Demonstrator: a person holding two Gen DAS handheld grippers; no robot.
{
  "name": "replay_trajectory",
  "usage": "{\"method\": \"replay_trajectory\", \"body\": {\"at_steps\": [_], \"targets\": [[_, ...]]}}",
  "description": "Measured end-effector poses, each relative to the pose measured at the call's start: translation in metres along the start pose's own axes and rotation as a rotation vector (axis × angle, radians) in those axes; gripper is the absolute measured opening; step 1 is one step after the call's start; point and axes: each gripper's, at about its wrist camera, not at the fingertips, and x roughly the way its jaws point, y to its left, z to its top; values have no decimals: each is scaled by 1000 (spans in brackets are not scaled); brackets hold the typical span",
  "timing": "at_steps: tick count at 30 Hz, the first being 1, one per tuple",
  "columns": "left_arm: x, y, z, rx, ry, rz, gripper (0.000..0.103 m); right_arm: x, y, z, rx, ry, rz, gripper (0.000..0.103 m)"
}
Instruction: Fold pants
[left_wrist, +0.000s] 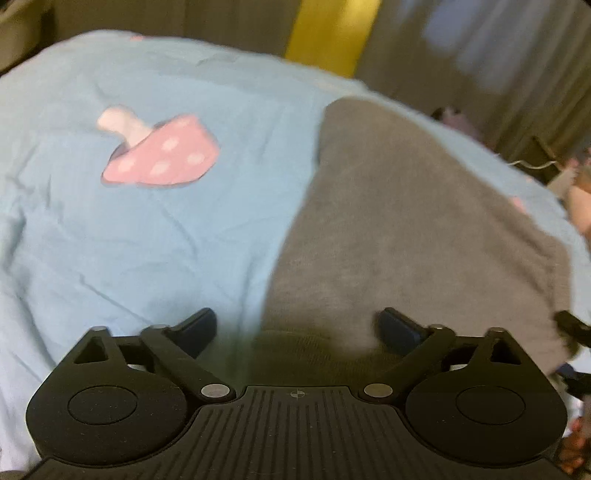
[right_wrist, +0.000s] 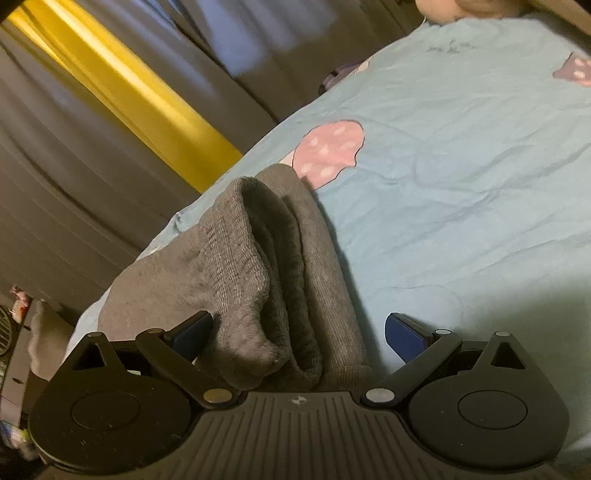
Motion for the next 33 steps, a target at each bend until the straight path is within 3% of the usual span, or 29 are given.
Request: {"method": "replay_trajectory", "body": {"at_steps": [3, 4, 6, 9, 14, 17, 20, 24, 33], "targets": [[-17, -23, -15, 176, -107, -6, 100, -7, 4, -4, -9, -11, -17, 99], [-13, -29, -17, 217, -88, 18, 101, -9, 5, -5, -17, -15, -21, 99], [10, -34, -20, 251, 22, 47, 103, -9, 8, -6, -39, -22, -32, 99], [18, -21, -13, 144, 70, -3, 103, -8, 8, -5, -44, -11, -36, 99], [-16, 4, -6, 24, -77, -116, 102, -14, -2, -1, 34, 25, 41, 99], [-7, 15, 3, -10, -26, -118, 102, -8, -13, 9, 75, 70, 133, 99], [16, 19, 13, 9, 51, -103, 102, 3, -23, 21, 107, 126, 135, 99], [40, 24, 25, 6, 124, -161, 102, 21, -37, 37, 115, 239, 208, 99], [83, -3, 65, 138, 114, -262, 102, 66, -29, 57, 50, 403, 390, 99]]}}
